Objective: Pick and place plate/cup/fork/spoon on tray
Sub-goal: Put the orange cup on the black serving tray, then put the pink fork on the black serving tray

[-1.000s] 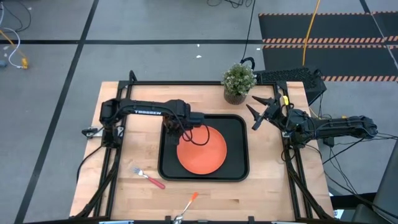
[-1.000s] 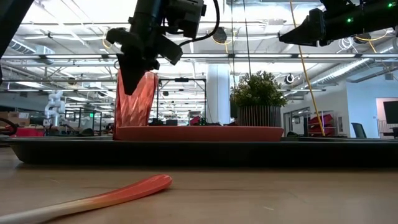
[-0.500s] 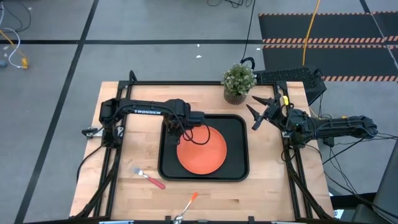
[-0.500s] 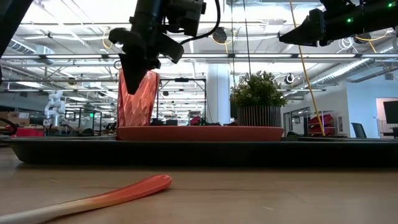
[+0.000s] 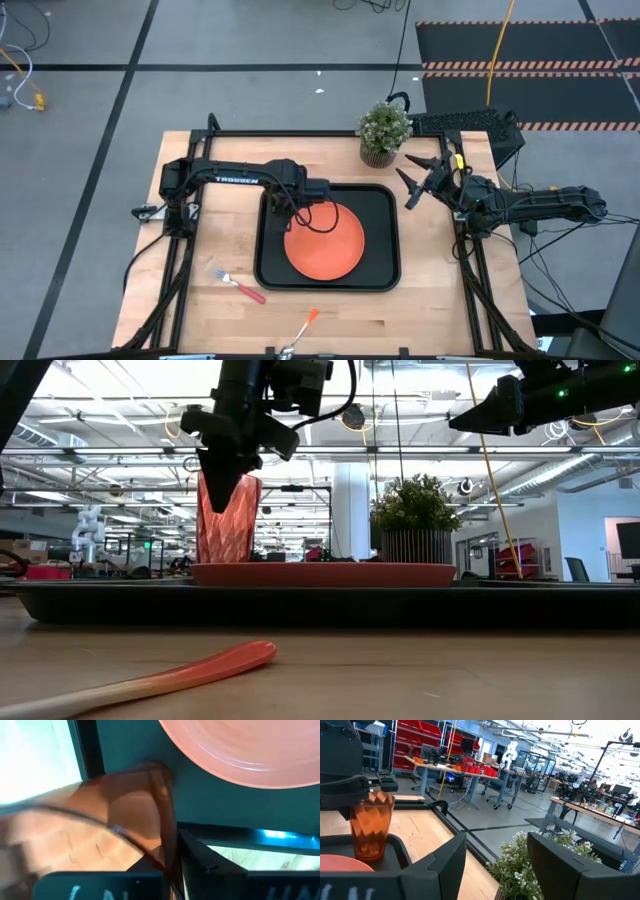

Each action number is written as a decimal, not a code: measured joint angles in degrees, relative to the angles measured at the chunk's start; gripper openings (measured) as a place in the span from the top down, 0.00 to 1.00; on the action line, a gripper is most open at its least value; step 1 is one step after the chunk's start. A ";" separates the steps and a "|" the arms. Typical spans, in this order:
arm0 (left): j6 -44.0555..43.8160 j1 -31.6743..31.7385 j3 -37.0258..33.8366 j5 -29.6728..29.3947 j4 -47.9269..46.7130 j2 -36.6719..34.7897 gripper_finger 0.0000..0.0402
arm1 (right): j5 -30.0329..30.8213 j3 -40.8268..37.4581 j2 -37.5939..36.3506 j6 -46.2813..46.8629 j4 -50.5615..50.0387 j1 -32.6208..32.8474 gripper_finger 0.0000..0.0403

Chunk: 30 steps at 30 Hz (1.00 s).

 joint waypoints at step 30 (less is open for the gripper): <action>-4.10 -0.70 10.86 -1.76 -5.12 0.00 0.76 | -0.02 0.00 -0.02 0.00 0.68 0.00 0.50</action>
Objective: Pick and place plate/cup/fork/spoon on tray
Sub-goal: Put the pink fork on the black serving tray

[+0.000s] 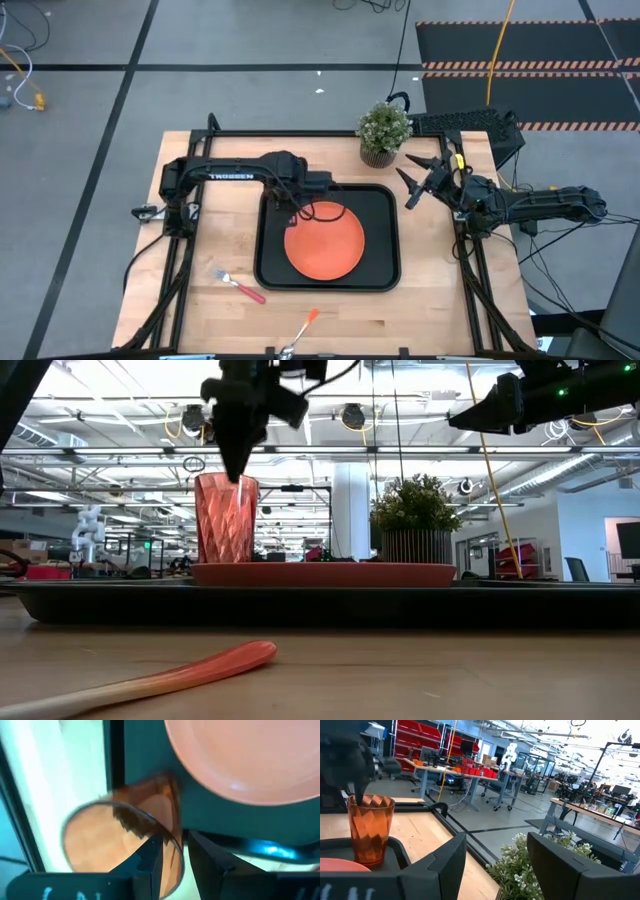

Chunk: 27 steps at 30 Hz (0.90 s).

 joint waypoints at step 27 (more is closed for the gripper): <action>23.93 -10.85 9.59 -5.41 46.41 0.02 0.76 | 0.00 0.00 0.02 -0.28 -0.17 0.00 0.50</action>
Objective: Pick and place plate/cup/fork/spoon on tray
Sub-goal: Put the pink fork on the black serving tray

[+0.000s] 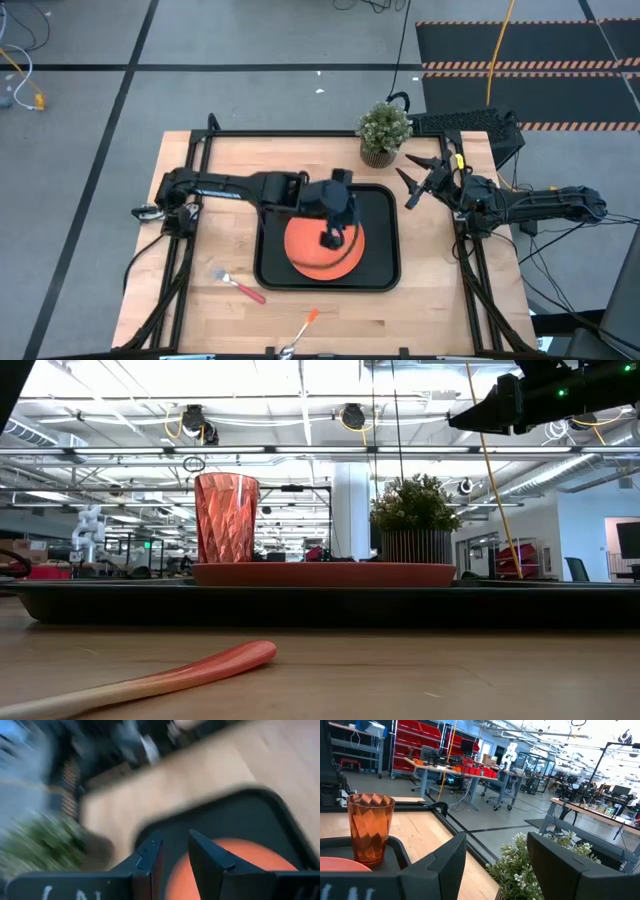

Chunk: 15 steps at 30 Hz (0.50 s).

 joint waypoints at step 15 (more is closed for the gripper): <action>-16.98 4.68 -1.06 13.39 44.54 -2.30 0.76 | -3.14 0.00 1.02 -2.11 -0.47 0.00 0.50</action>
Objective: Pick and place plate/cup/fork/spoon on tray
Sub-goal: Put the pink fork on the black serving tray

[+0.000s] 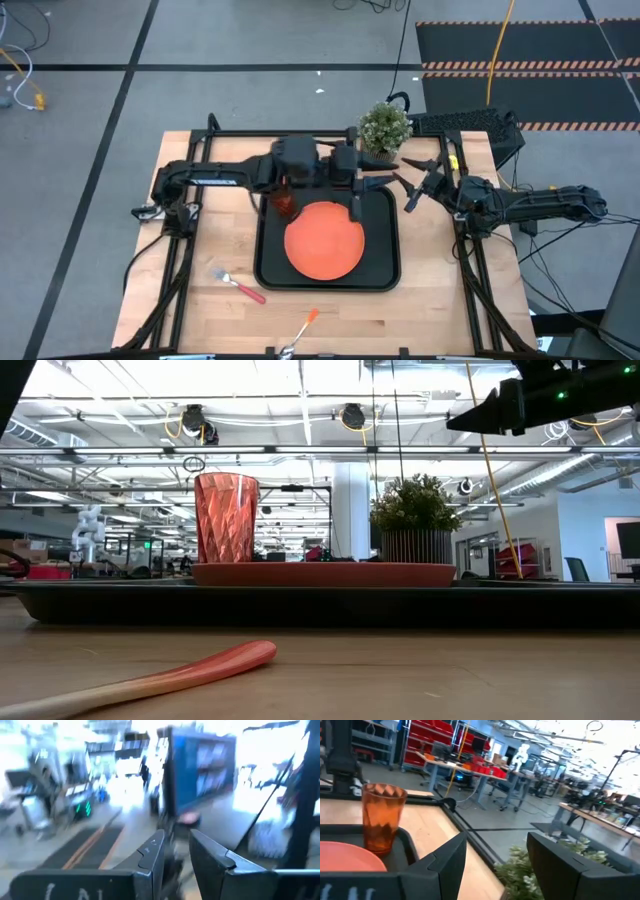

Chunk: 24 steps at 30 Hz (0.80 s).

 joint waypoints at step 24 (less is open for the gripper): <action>-9.86 -16.27 0.07 -20.74 -24.01 -2.25 0.76 | 1.67 0.00 -0.05 -3.57 2.42 -0.11 0.50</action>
